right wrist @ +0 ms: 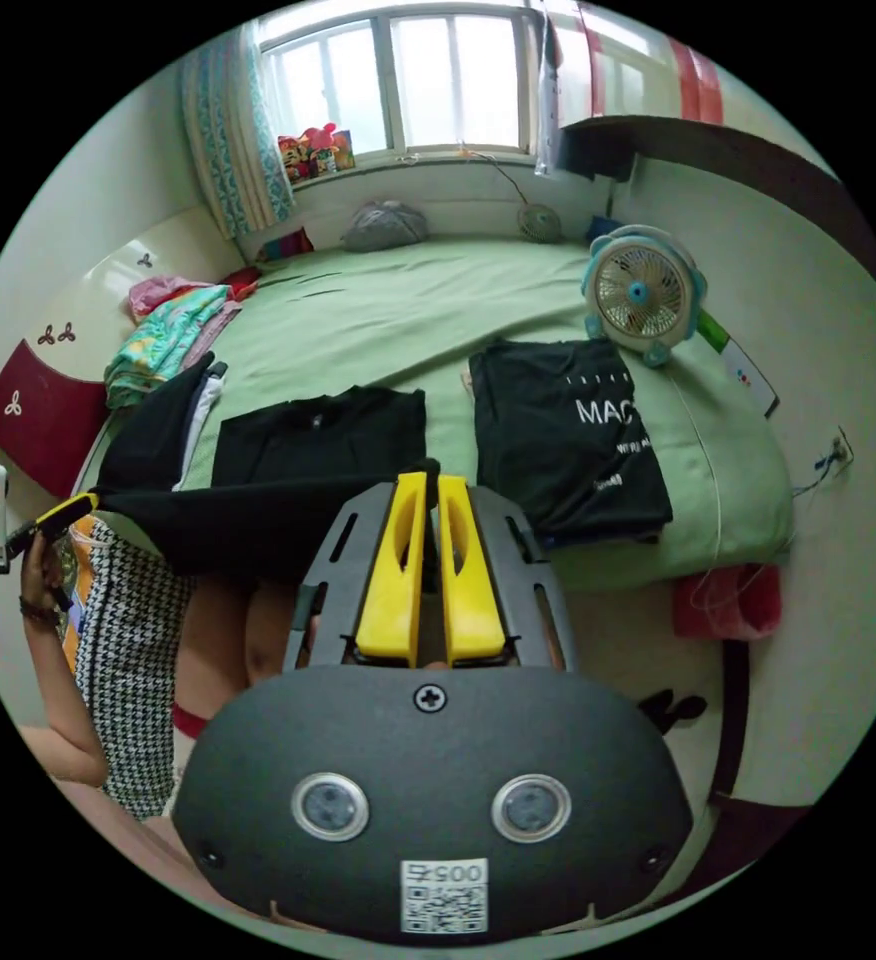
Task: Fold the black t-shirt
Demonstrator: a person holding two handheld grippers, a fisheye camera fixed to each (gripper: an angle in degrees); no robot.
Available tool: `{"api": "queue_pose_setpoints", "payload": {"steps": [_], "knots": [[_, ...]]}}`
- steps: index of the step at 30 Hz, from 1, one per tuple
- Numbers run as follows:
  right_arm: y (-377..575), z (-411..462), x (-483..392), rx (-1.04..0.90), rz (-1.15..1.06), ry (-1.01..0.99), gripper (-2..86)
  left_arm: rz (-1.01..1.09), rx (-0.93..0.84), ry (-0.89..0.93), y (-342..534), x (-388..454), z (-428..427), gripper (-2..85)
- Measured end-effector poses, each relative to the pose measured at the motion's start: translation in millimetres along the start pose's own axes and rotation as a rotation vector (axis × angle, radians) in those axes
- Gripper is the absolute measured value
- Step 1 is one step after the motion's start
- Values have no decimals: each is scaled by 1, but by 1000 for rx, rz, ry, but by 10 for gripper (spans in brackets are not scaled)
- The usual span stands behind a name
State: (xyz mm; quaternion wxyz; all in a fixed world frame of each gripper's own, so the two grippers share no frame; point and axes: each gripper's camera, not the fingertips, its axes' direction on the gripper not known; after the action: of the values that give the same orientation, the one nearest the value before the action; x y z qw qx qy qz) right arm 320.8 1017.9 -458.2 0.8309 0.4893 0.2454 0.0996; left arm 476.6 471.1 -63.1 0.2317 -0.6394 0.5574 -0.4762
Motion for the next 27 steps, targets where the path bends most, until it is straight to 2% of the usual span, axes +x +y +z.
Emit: {"api": "queue_pose_setpoints", "payload": {"steps": [7,10,12,15,20,23,27], "knots": [[-118,111,-17,-40,6,62,12,-56,-87,-75,-139,4,129,26],[-139,154,-21,-111,23,53,43,-49,-117,36,-161,1,173,17],[-131,160,-23,-85,19,-27,52,-39,-121,26,-160,3,187,17],[-105,165,-22,-90,-22,-46,66,18,-120,1,-140,11,201,25],[-62,179,-11,-186,-44,-62,72,109,-209,88,-82,34,239,57],[-46,183,-7,-219,-10,-106,69,147,-293,110,-60,51,270,58],[-38,194,-14,-221,66,-154,56,126,-318,48,-53,63,304,51]]}}
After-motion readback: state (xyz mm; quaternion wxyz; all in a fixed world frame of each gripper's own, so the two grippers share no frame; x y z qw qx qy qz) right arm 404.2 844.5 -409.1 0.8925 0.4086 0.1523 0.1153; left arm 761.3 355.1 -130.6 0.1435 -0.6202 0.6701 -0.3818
